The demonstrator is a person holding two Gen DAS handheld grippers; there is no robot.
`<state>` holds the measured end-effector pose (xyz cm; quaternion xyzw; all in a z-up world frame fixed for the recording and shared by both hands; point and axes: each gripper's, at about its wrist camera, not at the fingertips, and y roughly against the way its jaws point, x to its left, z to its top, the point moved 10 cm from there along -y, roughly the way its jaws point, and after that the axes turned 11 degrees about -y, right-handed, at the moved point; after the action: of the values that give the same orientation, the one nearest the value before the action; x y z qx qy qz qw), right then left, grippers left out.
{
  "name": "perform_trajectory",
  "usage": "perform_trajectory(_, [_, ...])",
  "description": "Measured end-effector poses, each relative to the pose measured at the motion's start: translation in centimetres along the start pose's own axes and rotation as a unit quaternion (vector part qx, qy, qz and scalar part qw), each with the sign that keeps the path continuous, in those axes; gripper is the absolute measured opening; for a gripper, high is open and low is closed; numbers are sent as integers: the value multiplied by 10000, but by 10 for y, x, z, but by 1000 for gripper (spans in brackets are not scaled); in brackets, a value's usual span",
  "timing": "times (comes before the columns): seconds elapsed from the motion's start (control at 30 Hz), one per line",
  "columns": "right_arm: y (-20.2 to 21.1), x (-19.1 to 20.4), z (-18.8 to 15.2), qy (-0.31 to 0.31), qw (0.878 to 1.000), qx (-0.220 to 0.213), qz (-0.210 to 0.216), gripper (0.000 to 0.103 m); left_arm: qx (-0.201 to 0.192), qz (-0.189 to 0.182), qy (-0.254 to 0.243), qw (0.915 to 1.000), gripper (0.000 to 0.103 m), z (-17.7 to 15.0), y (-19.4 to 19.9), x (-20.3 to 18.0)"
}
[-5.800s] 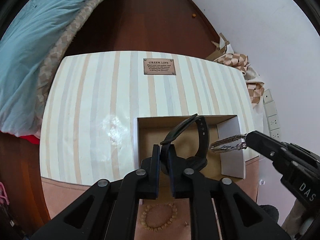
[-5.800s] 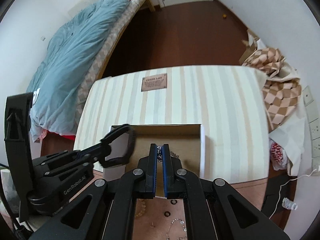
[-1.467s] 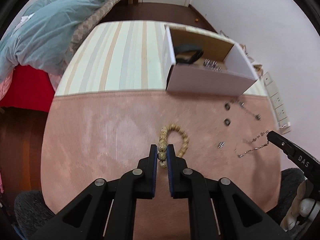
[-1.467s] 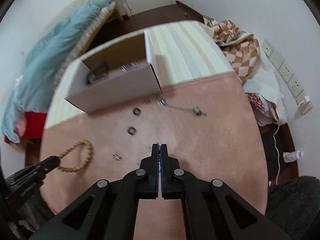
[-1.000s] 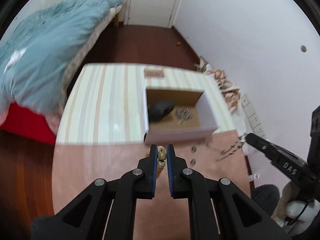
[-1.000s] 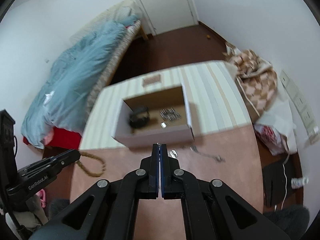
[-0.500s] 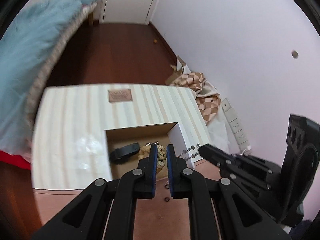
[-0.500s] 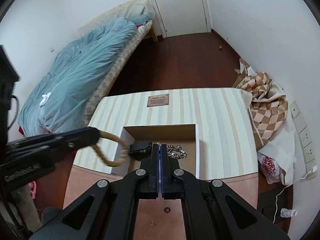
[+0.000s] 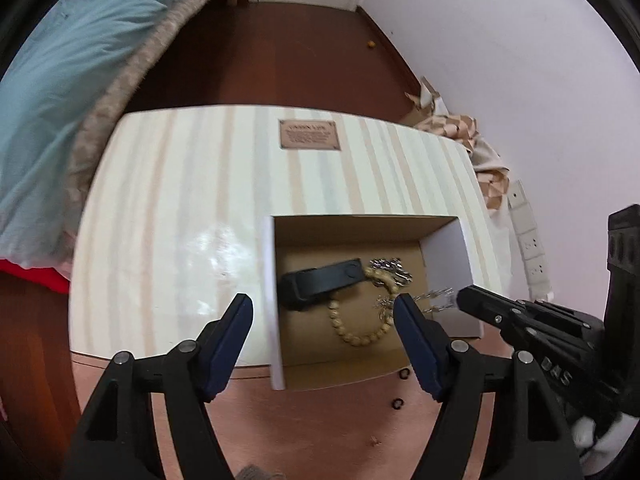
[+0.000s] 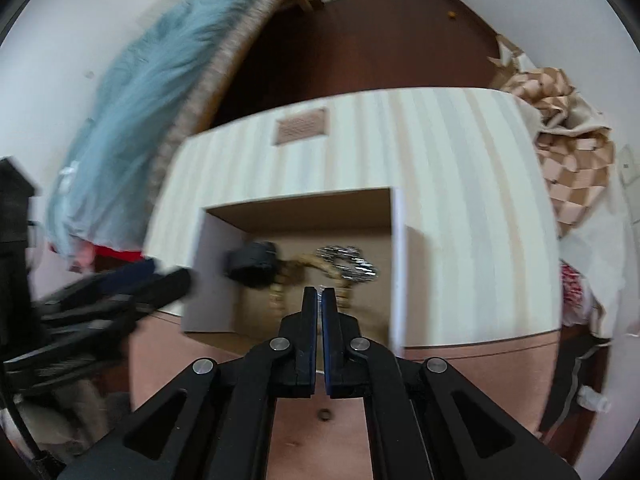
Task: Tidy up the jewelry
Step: 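Lower the bead bracelet into the white box and open the left gripper, then withdraw both tools and move toward the small earring on the table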
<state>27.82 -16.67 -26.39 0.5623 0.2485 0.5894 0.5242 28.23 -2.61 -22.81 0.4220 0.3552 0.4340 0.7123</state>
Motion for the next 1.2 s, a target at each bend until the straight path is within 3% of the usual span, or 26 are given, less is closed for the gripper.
perform_trajectory(0.03, [0,-3,-1,-2,10000,1,-51,11,-18,102,-14,9999,72,-2,3,3])
perform_trajectory(0.07, [1,-7,-2,15,9999,-49,-165,25,-46,234,-35,9997,75,-4,7,7])
perform_trajectory(0.13, [7,-9,-3,100,9993,-171,-319,45,-94,465,-73,9988,94,-5,9,13])
perform_trajectory(0.23, [15,-8,-5,238,9979,-317,-521,51,-176,784,-59,9968,96,-9,14,22])
perform_trajectory(0.3, [20,-10,-8,365,9949,-468,-821,66,-244,936,-42,9953,99,-10,17,26])
perform_trajectory(0.37, [22,-14,-10,438,9906,-570,-1163,90,-352,1144,-64,9928,102,-13,22,29])
perform_trajectory(0.53, [27,-26,-20,435,9825,-747,-1652,99,-441,1542,-144,9870,103,-23,28,31])
perform_trajectory(0.9, [53,-16,-27,387,9793,-1071,-1672,100,-573,1643,-90,9847,103,-39,49,18])
perform_trajectory(1.2, [109,0,-44,432,9735,-1580,-1593,100,-1007,1720,-78,9799,103,-47,99,2])
